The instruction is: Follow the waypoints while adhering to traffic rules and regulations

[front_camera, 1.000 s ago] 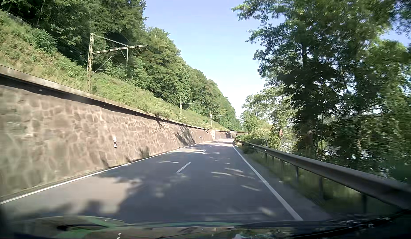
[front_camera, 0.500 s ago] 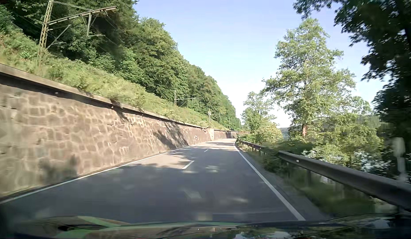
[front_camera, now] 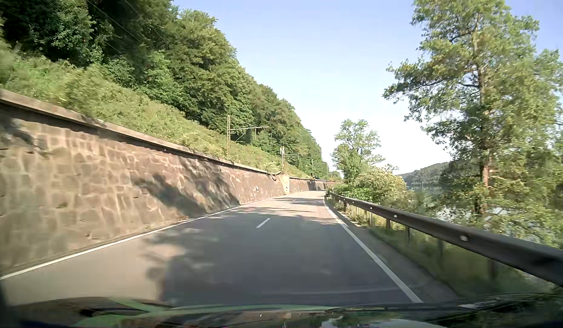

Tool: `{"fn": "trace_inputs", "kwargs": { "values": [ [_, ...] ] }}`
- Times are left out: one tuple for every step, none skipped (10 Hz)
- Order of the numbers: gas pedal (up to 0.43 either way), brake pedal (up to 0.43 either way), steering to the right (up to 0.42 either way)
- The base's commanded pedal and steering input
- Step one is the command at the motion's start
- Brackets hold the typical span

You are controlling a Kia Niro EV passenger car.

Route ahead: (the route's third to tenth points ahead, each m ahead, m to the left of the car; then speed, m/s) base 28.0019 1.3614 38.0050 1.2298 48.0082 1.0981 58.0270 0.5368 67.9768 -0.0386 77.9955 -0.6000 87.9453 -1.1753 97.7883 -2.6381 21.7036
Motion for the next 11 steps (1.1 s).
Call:
{"fn": "trace_inputs", "kwargs": {
  "values": [
    [0.22, 0.0, 0.003],
    [0.22, 0.0, 0.003],
    [0.228, 0.0, 0.003],
    [0.228, 0.0, 0.003],
    [0.228, 0.0, 0.003],
    [0.228, 0.0, 0.004],
    [0.228, 0.0, 0.005],
    [0.24, 0.0, 0.006],
    [0.24, 0.0, 0.008],
    [0.24, 0.0, 0.008],
    [0.24, 0.0, 0.008]
  ]
}}
